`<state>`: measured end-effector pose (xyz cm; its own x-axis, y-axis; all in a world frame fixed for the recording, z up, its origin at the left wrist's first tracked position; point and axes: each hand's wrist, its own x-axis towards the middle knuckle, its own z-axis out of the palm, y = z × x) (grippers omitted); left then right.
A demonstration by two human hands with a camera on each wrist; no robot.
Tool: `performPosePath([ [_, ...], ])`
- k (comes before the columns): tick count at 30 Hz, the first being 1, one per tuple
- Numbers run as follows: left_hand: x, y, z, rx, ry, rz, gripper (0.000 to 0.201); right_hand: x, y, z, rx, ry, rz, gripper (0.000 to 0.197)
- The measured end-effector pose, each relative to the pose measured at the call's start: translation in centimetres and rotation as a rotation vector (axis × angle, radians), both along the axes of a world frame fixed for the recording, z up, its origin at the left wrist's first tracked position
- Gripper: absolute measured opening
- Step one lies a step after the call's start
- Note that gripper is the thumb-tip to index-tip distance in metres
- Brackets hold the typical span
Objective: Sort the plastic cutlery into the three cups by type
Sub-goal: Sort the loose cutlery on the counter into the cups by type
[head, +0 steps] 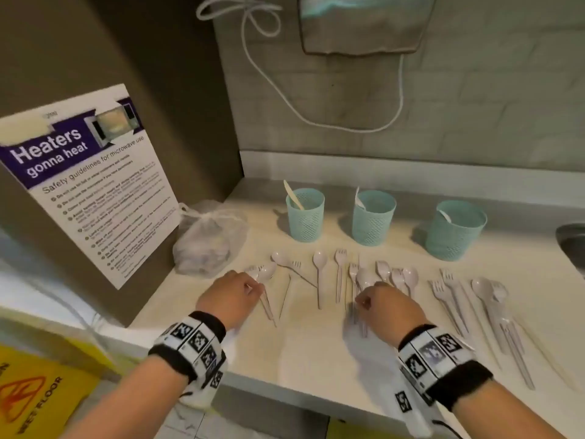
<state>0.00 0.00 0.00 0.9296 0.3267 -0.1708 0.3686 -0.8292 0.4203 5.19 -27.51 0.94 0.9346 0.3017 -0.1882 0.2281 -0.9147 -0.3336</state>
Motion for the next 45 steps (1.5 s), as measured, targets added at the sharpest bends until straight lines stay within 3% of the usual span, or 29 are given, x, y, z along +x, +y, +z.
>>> performPosePath([
  [3,1.9,1.3,-0.6,0.218,0.134,0.047,0.058,1.2,1.0,-0.8,-0.134,0.017,-0.038,0.035],
  [5,2.7,1.3,-0.8,0.277,0.185,0.054,0.065,1.4,1.8,-0.9,-0.190,0.015,-0.054,0.037],
  [9,4.6,1.1,-0.5,0.268,0.202,0.060,0.065,1.9,2.9,-1.2,-0.258,-0.068,-0.055,0.042],
  [13,6.6,0.7,-0.3,0.205,0.249,0.012,0.052,2.4,4.2,-1.2,-0.370,-0.083,0.011,0.042],
  [18,7.8,-0.9,-0.9,0.086,0.258,-0.012,0.054,2.0,5.5,-1.9,-0.311,-0.075,0.134,0.030],
  [22,8.1,-1.8,-0.5,0.251,0.267,-0.085,0.057,2.3,6.1,-2.2,-0.210,-0.053,0.098,0.028],
  [24,8.3,-1.9,0.1,0.342,0.268,-0.111,0.063,3.0,6.4,-2.1,-0.150,-0.003,0.031,0.039],
  [26,8.3,-1.9,0.2,0.335,0.302,-0.119,0.066,3.6,7.1,-1.8,-0.143,0.075,-0.028,0.062],
  [29,8.3,-2.0,-0.3,0.060,0.374,-0.038,0.051,3.3,9.3,-1.6,-0.288,0.117,-0.034,0.114],
  [32,8.8,-2.1,-0.2,0.046,0.335,-0.064,0.042,2.8,11.8,-2.2,-0.314,0.027,-0.078,0.131],
  [34,9.1,-2.0,-0.1,0.116,0.311,-0.127,0.041,3.0,12.9,-3.0,-0.324,-0.022,-0.048,0.130],
  [36,9.3,-2.0,-0.4,0.014,0.350,-0.149,0.037,3.6,13.5,-3.5,-0.346,-0.018,-0.040,0.122],
  [39,9.0,-1.5,-0.2,-0.119,0.359,-0.153,0.030,4.3,14.3,-3.7,-0.396,0.010,-0.083,0.099],
  [41,9.0,-0.6,0.3,-0.024,0.316,-0.169,0.023,4.7,14.8,-3.4,-0.403,0.028,-0.103,0.079],
  [45,8.6,1.2,0.0,0.020,0.244,-0.134,0.041,5.7,14.4,-3.3,-0.262,0.082,-0.078,0.057],
])
